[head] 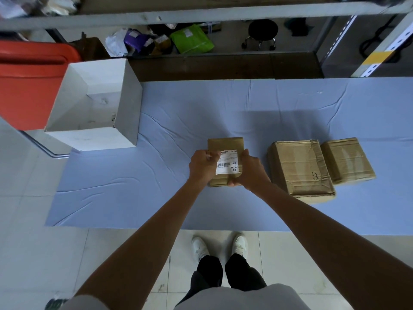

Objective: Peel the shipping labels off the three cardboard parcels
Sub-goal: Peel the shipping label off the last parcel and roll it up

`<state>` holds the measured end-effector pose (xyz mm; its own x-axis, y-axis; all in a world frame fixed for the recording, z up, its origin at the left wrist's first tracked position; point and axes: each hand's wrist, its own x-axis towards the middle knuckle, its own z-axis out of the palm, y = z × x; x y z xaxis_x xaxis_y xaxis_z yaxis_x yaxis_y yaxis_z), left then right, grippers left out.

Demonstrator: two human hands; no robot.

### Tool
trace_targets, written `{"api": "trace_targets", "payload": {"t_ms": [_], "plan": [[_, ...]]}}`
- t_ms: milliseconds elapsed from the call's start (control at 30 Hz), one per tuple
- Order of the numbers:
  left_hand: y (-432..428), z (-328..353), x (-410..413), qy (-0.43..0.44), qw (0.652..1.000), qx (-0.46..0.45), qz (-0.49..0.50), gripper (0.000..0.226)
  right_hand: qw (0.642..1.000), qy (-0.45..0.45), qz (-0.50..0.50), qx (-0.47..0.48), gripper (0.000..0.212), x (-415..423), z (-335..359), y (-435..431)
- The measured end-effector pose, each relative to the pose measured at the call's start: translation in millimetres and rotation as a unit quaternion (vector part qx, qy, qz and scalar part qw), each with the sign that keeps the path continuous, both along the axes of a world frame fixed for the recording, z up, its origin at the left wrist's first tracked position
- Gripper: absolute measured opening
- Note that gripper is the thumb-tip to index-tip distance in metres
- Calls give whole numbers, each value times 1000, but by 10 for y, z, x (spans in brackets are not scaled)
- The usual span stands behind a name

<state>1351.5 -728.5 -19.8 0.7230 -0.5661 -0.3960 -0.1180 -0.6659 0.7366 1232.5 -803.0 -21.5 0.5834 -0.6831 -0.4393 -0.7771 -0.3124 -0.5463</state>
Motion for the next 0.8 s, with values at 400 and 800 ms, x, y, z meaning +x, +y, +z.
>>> {"api": "trace_targets", "payload": {"t_ms": [400, 800], "plan": [[-2, 12, 33, 4, 1000, -3, -14, 34, 1000, 6, 2, 4, 100, 12, 6, -5], [-2, 19, 37, 14, 1000, -8, -12, 37, 1000, -3, -8, 4, 97, 3, -24, 4]]}}
